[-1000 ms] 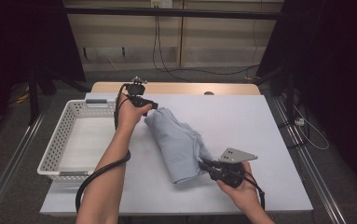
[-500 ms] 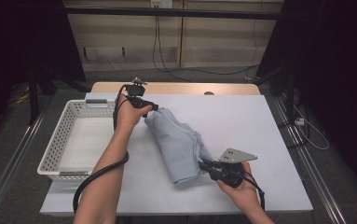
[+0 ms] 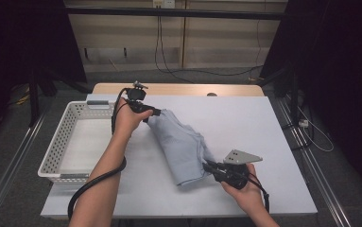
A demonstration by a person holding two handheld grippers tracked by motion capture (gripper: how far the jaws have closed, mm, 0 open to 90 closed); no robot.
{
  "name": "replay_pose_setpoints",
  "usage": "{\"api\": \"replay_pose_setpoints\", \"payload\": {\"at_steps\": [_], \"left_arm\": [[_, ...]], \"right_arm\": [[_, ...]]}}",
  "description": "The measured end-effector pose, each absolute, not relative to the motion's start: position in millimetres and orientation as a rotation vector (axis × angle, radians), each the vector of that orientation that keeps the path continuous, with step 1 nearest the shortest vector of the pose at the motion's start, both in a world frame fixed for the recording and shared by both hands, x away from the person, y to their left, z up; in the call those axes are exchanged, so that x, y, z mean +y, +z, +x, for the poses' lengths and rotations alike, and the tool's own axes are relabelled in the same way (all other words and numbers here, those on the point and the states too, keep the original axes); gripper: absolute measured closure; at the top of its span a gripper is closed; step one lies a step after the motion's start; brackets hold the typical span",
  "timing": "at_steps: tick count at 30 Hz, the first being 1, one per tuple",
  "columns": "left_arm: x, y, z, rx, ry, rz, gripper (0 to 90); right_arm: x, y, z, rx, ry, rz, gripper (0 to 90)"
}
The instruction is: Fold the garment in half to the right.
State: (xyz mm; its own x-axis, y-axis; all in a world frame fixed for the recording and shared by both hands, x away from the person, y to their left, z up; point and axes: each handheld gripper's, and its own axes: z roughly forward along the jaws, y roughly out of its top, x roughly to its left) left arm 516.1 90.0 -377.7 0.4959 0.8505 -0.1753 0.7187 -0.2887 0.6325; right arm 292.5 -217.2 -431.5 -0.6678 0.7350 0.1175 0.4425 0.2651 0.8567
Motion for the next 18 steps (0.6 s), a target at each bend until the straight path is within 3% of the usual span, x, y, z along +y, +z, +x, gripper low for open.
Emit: {"api": "replay_pose_setpoints", "payload": {"at_steps": [18], "left_arm": [[88.9,-377.1,504.9,1.222,0.21,2.091,16.8]], "right_arm": [[-224.6,-438.4,294.2,2.234,1.352,1.12,81.9]]}}
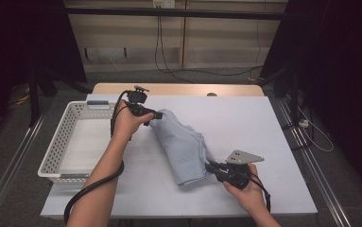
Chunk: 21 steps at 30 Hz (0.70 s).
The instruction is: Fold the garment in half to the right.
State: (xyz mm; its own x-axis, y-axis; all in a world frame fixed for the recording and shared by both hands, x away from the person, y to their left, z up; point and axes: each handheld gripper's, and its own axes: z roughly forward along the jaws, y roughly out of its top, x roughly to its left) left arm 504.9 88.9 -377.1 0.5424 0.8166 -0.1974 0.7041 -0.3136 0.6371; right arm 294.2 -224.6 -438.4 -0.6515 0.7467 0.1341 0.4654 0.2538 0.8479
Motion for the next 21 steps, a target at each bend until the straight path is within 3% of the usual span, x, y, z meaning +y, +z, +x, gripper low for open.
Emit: {"api": "replay_pose_setpoints", "payload": {"at_steps": [21], "left_arm": [[90.5,-384.0,487.4,1.195,0.183,2.112,15.2]], "right_arm": [[-227.0,-444.6,296.7,2.235,1.324,1.15,80.5]]}}
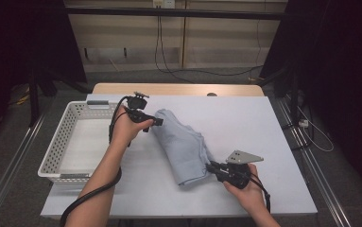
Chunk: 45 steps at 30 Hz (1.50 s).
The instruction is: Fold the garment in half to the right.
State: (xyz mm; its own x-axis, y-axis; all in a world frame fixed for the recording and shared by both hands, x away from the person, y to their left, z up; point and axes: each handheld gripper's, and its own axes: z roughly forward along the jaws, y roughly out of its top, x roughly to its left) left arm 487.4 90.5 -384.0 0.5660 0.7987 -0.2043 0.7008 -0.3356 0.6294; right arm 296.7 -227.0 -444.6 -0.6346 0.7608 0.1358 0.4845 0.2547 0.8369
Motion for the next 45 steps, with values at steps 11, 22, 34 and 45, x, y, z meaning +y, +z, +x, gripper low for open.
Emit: {"api": "replay_pose_setpoints", "payload": {"at_steps": [11,22,34,45], "left_arm": [[89.7,-386.3,477.9,1.17,0.17,2.122,14.6],[89.6,-390.3,471.0,1.172,0.154,2.121,14.5],[94.9,-391.3,467.8,1.183,0.159,2.122,14.6],[97.9,-393.1,463.1,1.184,0.166,2.134,14.7]], "right_arm": [[-233.0,-444.0,299.2,2.22,1.319,1.176,78.9],[-233.7,-444.1,299.2,2.227,1.28,1.16,76.7],[-235.2,-438.1,298.2,2.219,1.22,1.138,64.5],[-225.9,-441.5,312.1,2.206,1.239,1.177,58.3]]}}
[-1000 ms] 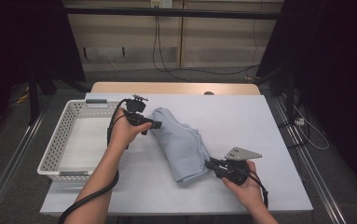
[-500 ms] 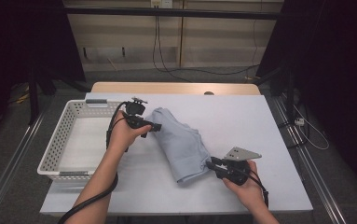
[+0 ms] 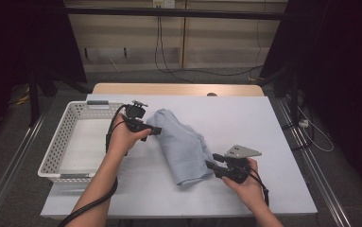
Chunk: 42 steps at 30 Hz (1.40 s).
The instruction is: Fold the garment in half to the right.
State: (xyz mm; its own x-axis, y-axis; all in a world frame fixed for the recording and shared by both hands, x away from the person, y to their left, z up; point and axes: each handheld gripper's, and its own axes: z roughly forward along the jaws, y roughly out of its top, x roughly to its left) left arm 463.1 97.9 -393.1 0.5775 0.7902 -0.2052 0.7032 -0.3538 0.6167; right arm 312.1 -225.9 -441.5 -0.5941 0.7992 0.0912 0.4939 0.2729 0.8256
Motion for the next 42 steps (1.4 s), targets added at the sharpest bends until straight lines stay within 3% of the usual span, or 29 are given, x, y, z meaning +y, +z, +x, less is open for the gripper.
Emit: {"api": "replay_pose_setpoints", "payload": {"at_steps": [10,13,16,19,30,42], "left_arm": [[100.4,-395.7,451.7,1.183,0.191,2.142,14.1],[99.3,-397.5,448.1,1.175,0.154,2.142,14.1],[97.1,-400.1,446.8,1.171,0.144,2.149,14.1],[95.5,-401.7,445.5,1.173,0.144,2.142,14.1],[90.9,-401.5,433.7,1.144,0.132,2.126,13.8],[90.4,-414.0,426.6,1.152,0.114,2.105,13.3]], "right_arm": [[-212.4,-446.3,335.6,2.22,1.232,1.18,61.8],[-210.0,-450.1,341.7,2.237,1.212,1.182,67.0],[-208.9,-454.6,346.3,2.267,1.177,1.174,79.7],[-208.8,-456.3,348.6,2.297,1.191,1.152,86.9],[-226.4,-436.6,345.5,2.158,1.211,1.124,88.2],[-222.1,-453.8,348.8,2.22,1.084,1.131,86.7]]}}
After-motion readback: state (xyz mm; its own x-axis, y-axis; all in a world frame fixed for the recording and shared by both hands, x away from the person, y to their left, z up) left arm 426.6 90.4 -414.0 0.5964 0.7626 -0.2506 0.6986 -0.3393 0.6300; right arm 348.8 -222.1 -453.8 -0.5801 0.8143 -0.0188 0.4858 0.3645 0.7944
